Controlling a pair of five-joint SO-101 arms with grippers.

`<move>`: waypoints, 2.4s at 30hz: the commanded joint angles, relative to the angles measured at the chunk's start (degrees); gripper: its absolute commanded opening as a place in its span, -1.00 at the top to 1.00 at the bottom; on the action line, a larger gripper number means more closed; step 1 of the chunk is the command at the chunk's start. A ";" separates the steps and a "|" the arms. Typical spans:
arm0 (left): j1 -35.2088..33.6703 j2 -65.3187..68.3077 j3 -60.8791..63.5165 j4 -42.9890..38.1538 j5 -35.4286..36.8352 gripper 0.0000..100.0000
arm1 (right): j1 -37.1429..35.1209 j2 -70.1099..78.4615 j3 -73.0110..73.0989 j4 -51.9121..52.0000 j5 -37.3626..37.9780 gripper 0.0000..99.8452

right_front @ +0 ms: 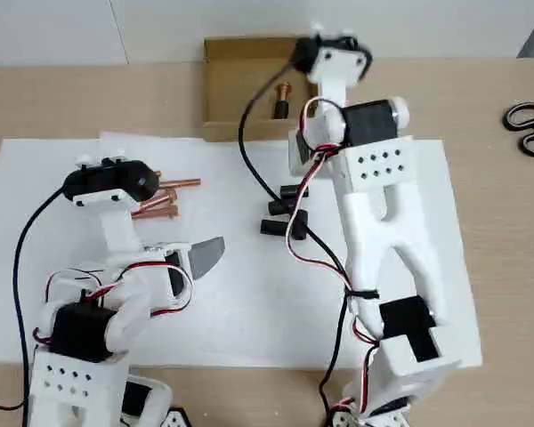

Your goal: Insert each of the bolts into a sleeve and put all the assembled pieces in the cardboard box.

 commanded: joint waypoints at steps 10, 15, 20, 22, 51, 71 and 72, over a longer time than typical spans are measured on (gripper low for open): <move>0.09 -0.18 -0.66 -0.18 -0.26 0.40 | -2.42 12.09 2.46 -2.77 -2.37 0.60; 0.09 -0.18 -0.66 0.00 -0.26 0.40 | -2.59 15.87 2.46 -3.21 -2.46 0.60; 0.09 -0.18 -0.48 0.00 -0.26 0.40 | -2.68 18.42 2.46 -3.56 -2.46 0.60; 0.09 -0.18 -0.48 -0.09 -0.26 0.40 | -2.68 19.21 2.46 -3.56 -2.46 0.60; 0.09 -0.18 -0.40 0.18 -0.35 0.40 | -2.33 26.07 2.64 -6.64 -2.20 0.90; 0.09 -0.18 -0.66 0.18 -0.44 0.40 | 2.77 18.07 0.18 -0.92 -0.09 0.99; 0.09 -0.18 -0.66 0.18 -0.44 0.40 | 2.77 18.59 0.26 -0.92 2.73 0.99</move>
